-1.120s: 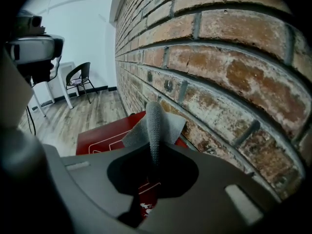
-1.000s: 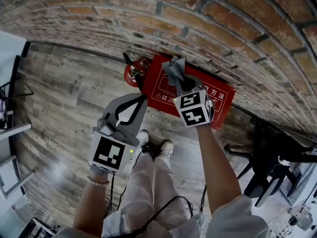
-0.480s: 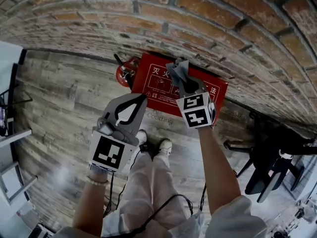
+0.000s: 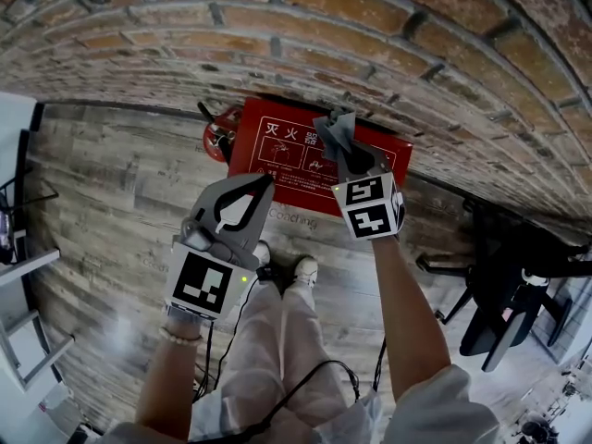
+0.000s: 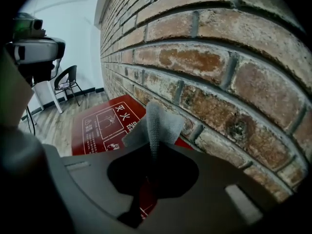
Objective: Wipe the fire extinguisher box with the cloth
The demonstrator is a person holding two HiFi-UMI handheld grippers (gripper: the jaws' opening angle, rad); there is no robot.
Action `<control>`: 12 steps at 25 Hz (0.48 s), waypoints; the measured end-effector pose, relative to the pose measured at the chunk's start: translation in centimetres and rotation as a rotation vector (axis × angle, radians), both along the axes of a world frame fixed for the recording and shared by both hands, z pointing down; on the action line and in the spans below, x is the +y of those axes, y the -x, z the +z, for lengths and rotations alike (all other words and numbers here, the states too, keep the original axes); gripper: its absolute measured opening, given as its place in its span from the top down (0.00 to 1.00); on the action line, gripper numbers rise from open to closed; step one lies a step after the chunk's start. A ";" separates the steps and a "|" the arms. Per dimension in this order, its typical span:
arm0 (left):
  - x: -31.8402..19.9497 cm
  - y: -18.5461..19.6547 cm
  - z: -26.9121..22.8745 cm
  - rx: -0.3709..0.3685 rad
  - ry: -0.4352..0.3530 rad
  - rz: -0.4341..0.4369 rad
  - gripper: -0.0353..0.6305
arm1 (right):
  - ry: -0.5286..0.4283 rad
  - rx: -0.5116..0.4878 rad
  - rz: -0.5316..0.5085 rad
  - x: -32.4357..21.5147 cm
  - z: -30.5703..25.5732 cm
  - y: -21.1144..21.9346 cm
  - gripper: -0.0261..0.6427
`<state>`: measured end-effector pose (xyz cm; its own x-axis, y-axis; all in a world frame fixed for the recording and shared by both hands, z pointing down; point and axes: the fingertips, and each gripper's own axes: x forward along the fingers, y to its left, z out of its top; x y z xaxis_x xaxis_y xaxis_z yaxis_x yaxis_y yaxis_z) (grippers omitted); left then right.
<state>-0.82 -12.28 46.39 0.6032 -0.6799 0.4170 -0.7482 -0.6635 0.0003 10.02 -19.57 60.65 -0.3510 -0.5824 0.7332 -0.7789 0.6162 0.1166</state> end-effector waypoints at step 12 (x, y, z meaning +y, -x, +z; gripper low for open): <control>0.0 -2.5 0.3 -0.001 0.006 0.028 0.95 | -0.004 0.012 0.091 0.6 0.2 -5.9 0.93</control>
